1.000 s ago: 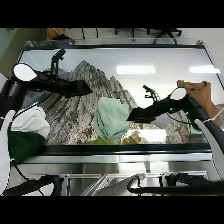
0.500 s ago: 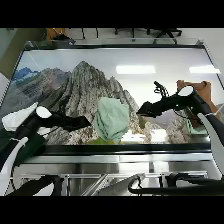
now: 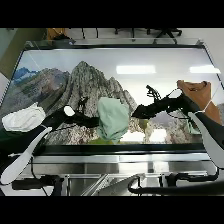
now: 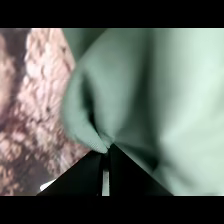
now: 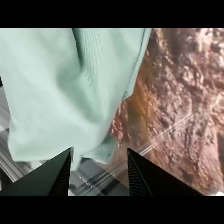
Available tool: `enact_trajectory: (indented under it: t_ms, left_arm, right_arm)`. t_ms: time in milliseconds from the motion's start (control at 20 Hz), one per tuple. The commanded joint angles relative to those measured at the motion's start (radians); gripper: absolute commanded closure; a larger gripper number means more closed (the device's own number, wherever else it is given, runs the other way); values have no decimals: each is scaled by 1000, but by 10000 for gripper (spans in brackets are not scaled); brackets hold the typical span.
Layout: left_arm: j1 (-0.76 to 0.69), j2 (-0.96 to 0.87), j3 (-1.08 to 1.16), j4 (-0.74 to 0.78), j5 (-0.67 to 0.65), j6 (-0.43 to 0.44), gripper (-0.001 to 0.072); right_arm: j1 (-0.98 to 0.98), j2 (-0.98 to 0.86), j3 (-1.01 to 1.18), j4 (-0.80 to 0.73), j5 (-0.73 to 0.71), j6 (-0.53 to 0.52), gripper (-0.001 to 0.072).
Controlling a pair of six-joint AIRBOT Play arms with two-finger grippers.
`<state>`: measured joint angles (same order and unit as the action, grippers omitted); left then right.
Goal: Fold the shirts.
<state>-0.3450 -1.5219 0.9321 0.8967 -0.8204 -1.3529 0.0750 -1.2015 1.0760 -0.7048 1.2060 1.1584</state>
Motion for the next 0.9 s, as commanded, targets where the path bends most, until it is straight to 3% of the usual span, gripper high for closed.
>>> enact_trajectory:
  t_ms: [0, 300, 600, 850]
  left_arm:
    - [12, -67, 126, 3, -108, 16, 688]
    - [158, 71, 207, 159, -396, 45, 689]
    - [238, 107, 207, 156, -419, 80, 688]
    - [236, 68, 207, 155, -423, 93, 688]
  right_arm:
    - [2, -4, 1, 6, -5, -8, 330]
    - [2, -14, 1, 26, -99, -48, 329]
    - [30, -135, 1, 283, -204, -211, 329]
    - [150, -236, 1, 333, -261, -246, 329]
